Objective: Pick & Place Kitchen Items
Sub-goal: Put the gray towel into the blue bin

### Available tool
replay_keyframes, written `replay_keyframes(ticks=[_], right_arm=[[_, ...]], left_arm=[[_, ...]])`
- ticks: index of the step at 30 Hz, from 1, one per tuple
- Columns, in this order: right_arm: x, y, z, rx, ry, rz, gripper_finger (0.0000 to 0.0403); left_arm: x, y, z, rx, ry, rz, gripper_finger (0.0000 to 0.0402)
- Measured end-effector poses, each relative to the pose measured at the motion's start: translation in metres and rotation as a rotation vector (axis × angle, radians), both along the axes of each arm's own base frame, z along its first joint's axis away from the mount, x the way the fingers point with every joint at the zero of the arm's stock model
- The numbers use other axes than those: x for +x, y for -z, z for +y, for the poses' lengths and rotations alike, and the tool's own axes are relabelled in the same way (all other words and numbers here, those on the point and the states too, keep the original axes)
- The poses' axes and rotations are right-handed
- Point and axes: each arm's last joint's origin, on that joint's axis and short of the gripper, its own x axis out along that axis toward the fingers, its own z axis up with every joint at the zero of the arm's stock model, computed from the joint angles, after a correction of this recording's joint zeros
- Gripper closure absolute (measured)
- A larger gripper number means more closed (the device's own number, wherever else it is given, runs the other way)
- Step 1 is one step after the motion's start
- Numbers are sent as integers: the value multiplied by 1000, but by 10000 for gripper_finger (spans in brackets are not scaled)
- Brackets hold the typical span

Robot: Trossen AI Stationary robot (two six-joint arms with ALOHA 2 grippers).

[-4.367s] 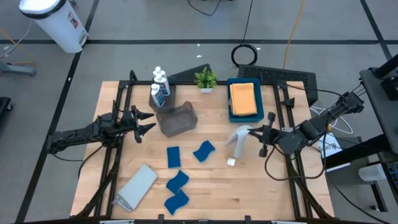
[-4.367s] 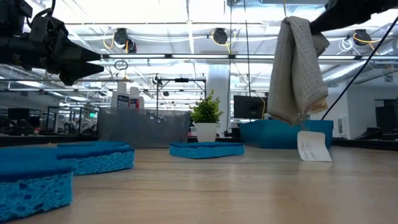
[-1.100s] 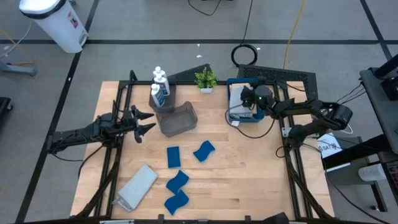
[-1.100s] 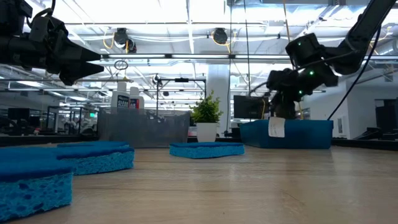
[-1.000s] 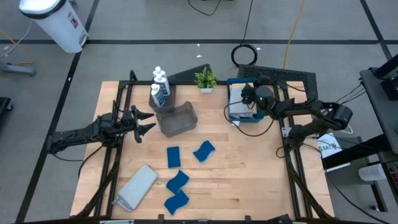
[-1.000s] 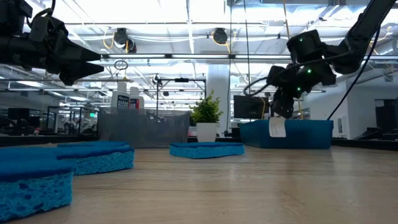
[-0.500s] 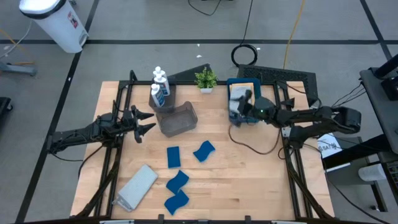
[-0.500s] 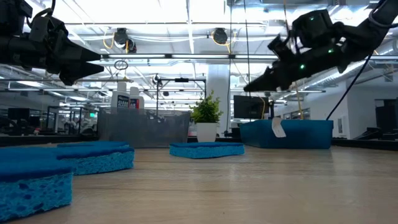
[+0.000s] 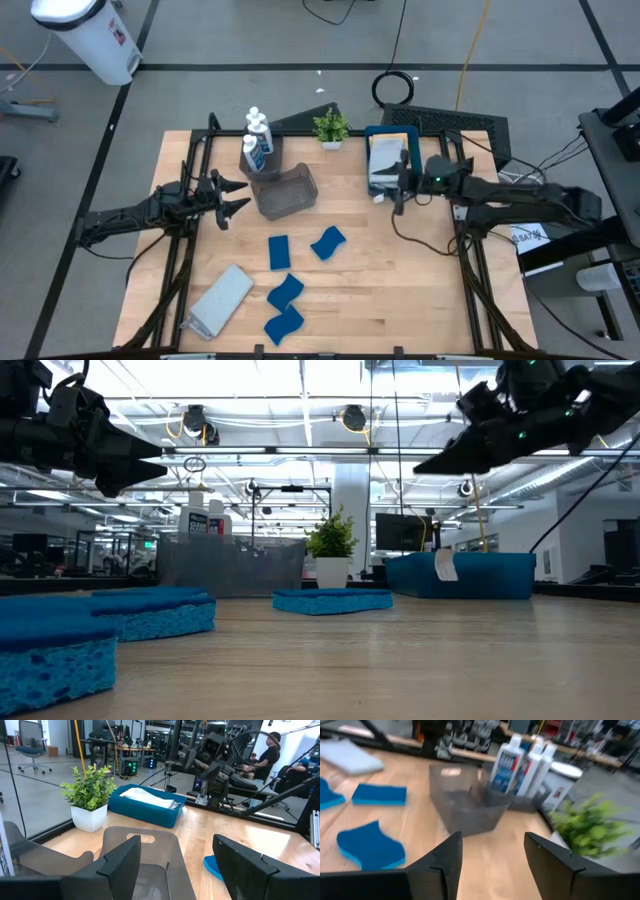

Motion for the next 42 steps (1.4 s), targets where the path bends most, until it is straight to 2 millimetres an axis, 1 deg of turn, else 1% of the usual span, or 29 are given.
replay_keyframes(ticks=[6,16,19,25,31,34,36,42], right_arm=[[-17,-20,1,-40,27,-110,224],[-31,-37,7,-49,30,-221,236],[-38,-37,10,-47,30,-205,236],[-50,-34,15,21,33,-154,237],[-62,-35,20,140,44,-179,242],[-65,-26,21,179,48,-202,250],[-66,-18,22,192,44,-249,256],[-67,12,22,212,26,-381,272]], left_arm=[[0,0,0,0,0,0,151],[0,0,0,0,0,0,151],[0,0,0,0,0,0,151],[0,0,0,0,0,0,151],[0,0,0,0,0,0,151],[0,0,0,0,0,0,151],[0,0,0,0,0,0,151],[0,0,0,0,0,0,151]])
